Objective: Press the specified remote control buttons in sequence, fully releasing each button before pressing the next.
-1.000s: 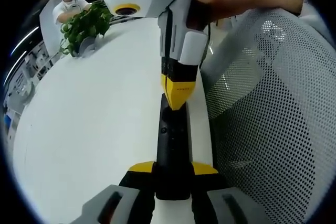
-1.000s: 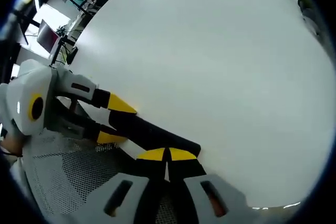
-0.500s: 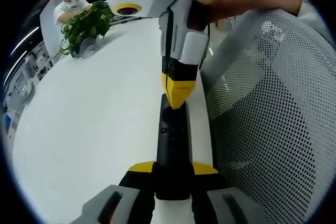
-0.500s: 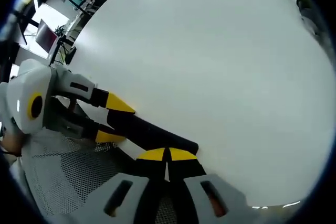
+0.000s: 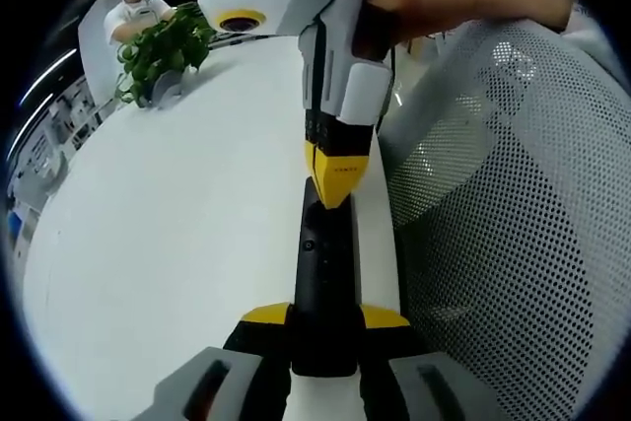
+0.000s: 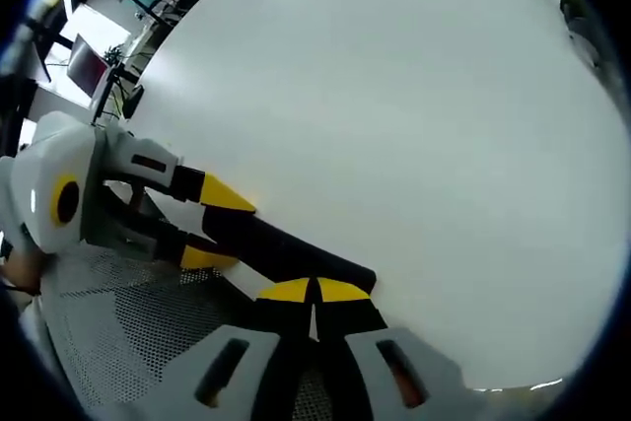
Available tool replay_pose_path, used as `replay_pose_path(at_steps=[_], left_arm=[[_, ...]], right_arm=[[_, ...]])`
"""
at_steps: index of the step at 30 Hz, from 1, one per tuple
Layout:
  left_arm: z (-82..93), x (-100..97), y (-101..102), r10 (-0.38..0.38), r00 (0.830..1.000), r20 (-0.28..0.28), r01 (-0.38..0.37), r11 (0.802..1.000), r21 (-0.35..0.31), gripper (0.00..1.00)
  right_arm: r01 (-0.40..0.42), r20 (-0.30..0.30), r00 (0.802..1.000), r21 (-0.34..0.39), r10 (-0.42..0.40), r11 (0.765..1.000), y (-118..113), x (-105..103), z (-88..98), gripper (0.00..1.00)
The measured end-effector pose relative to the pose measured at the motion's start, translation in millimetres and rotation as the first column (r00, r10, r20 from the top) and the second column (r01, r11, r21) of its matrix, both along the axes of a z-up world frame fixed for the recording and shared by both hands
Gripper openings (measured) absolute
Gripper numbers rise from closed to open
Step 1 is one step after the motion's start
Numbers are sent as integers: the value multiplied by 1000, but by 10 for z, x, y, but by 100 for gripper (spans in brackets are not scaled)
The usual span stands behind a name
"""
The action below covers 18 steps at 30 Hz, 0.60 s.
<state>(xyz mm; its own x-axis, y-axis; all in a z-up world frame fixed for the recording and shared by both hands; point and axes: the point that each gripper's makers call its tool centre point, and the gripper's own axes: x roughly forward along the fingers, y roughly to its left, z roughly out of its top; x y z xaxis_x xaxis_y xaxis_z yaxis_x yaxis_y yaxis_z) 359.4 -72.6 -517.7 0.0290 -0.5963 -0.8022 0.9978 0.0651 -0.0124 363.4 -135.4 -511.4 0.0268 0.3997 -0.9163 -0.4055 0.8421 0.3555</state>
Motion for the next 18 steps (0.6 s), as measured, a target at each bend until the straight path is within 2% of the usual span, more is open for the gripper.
replay_pose_path(at_steps=[8,18], left_arm=[[-1,1,-4,6,1000,0,-6,1000,-3,25],[0,1,-6,1,1000,3,-1,1000,0,25]], right_arm=[[-45,-1,999,-51,45,998,22,2,-7,0],[0,-14,1000,-27,-1,1000,-3,7,1,0]])
